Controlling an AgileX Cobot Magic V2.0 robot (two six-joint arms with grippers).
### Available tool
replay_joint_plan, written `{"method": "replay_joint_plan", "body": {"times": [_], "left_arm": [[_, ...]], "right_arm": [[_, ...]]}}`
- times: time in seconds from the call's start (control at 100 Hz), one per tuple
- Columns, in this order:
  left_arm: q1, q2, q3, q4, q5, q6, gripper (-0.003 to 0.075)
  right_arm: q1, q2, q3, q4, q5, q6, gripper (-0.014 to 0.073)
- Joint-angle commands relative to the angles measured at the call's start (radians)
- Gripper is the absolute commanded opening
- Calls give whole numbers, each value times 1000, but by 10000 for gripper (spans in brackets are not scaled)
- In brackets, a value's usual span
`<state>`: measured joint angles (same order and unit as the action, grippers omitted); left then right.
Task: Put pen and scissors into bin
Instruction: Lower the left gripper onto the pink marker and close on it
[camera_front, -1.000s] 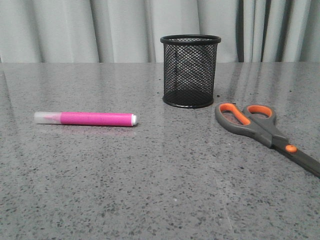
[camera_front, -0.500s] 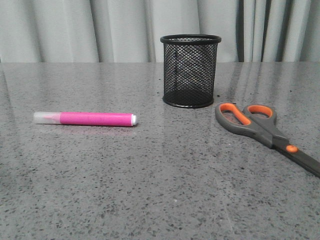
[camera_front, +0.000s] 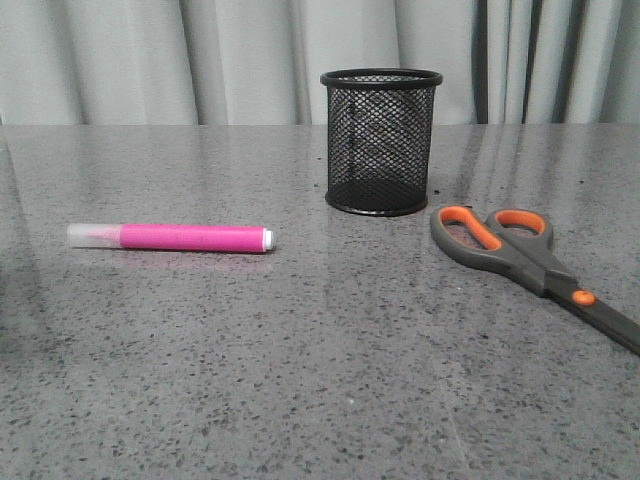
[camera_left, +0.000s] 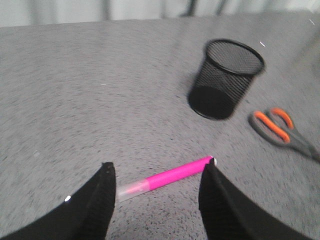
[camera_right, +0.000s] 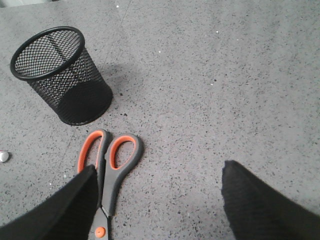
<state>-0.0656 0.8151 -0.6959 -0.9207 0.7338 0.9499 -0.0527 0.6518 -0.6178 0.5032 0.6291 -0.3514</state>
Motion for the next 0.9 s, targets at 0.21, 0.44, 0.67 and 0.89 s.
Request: {"method": "replay_joint_plan", "body": {"times": [0.21, 0.44, 0.67, 0.89], "left_arm": [[-31, 303, -168, -100, 246, 573, 356], [-155, 515, -263, -88, 250, 887, 356], [-184, 669, -322, -64, 253, 906, 356], [-184, 748, -336, -64, 244, 939, 356]], "right_arm": [[-1, 6, -39, 9, -48, -33, 474], [-1, 6, -39, 9, -45, -42, 474], [-1, 6, -39, 9, -42, -51, 474], [-1, 6, -39, 9, -42, -59, 474]]}}
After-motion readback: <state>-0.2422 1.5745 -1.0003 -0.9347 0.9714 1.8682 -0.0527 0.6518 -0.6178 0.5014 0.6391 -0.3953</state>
